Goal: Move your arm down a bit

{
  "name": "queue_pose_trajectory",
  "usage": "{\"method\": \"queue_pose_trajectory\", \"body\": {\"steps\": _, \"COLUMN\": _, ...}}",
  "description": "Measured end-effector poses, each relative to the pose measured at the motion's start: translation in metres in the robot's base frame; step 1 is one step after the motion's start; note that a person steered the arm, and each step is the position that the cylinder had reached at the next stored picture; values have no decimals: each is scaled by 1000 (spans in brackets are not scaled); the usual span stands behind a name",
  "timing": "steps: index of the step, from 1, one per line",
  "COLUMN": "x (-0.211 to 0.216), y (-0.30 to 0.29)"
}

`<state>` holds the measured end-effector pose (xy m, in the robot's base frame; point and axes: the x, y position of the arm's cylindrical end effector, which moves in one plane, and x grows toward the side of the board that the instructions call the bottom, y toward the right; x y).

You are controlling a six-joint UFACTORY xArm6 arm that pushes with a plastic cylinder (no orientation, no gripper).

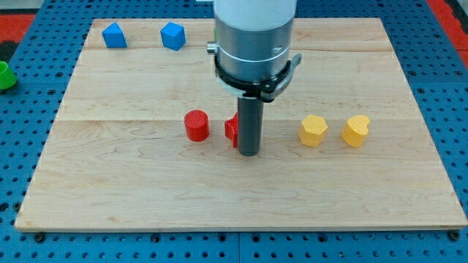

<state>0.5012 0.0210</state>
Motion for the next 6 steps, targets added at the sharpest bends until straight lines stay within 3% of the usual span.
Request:
{"method": "queue_pose_trajectory", "body": {"steps": 2, "x": 21, "y": -5}}
{"method": "queue_pose_trajectory", "body": {"steps": 4, "x": -5, "y": -20}}
{"method": "queue_pose_trajectory", "body": {"steps": 6, "x": 94, "y": -19}}
